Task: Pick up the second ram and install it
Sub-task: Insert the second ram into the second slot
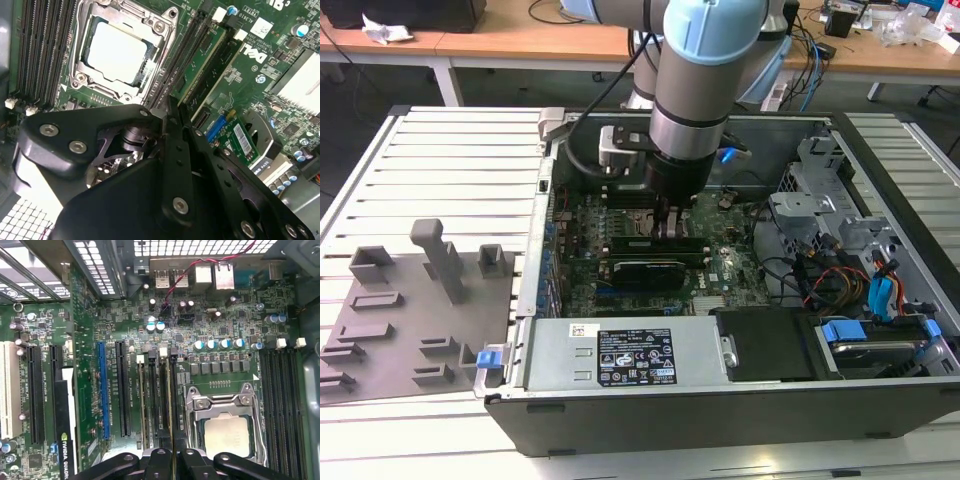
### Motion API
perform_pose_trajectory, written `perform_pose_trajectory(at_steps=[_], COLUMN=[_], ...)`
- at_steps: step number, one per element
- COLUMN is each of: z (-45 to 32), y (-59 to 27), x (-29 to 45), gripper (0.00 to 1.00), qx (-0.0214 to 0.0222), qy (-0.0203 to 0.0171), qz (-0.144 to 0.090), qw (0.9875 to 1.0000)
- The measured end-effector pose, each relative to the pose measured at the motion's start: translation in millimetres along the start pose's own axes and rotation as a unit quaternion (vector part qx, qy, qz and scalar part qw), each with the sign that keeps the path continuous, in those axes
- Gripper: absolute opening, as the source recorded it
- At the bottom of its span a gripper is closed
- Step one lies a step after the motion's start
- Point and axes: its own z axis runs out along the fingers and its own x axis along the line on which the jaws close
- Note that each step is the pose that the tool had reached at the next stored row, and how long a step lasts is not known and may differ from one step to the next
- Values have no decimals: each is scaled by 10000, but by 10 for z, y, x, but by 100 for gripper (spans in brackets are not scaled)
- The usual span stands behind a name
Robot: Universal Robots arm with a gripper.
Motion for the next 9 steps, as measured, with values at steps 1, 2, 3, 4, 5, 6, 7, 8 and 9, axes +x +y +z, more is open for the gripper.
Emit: perform_pose_trajectory(at_steps=[1,2,3,4,5,6,7,8,9], z=[2,7,15,22,25,25,26,26,26], y=[4,9,9,10,10,10,10,10,10], x=[0,1,1,1,2,2,2,2,2], gripper=[13,13,13,13,13,13,13,13,13], qx=[0,0,0,0,0,0,0,1,2], qy=[2,3,5,7,12,13,13,13,13], qz=[0,0,-1,1,0,1,1,1,1], qw=[10000,10000,10000,10000,10000,10000,10000,10000,10000])
